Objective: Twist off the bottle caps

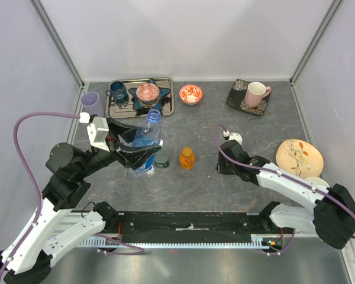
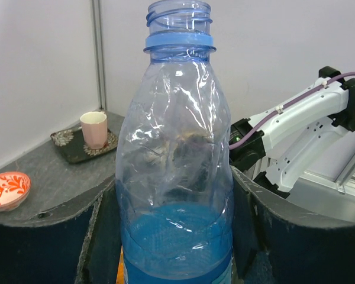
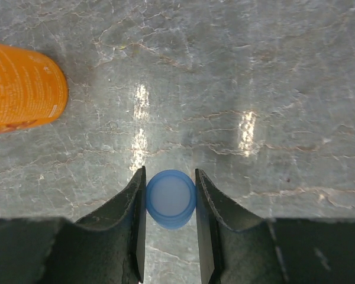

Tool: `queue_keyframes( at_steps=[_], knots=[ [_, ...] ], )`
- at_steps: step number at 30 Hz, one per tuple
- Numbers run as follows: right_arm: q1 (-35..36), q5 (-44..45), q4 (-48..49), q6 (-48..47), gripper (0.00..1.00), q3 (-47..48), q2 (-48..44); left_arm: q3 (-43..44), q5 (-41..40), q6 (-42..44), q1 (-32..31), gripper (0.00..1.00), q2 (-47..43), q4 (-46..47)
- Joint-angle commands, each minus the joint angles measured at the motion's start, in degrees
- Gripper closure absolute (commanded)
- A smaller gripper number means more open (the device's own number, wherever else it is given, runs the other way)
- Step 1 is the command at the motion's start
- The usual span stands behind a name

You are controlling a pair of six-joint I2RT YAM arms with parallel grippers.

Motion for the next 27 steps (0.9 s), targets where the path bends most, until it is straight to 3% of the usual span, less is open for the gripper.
queue_keyframes(
  at_steps=[1, 12, 19, 22, 27],
  knots=[
    [-0.02, -1.80, 6.85, 1.18, 1.00, 0.60, 5.10, -0.95, -2.60, 2.55, 0.18, 0.63, -1.77, -0.43],
    [0.24, -1.89, 7.91, 1.18, 0.98, 0.33, 12.32, -2.01, -2.68, 2.38, 0.18, 0.63, -1.77, -1.31],
    [0.68, -3.21, 7.82, 0.57, 0.52, -0.19, 13.82, -2.27, -2.51, 2.46, 0.18, 0.63, -1.16, -1.40],
    [0.86, -3.21, 7.65, 0.74, 0.39, -0.55, 13.30, -2.36, -2.42, 2.46, 0.18, 0.63, -1.07, -1.31],
    [1.03, -3.04, 6.68, 1.27, 0.29, -0.37, 11.45, -2.54, -2.24, 2.38, 0.18, 0.63, -0.81, -1.22]
  ],
)
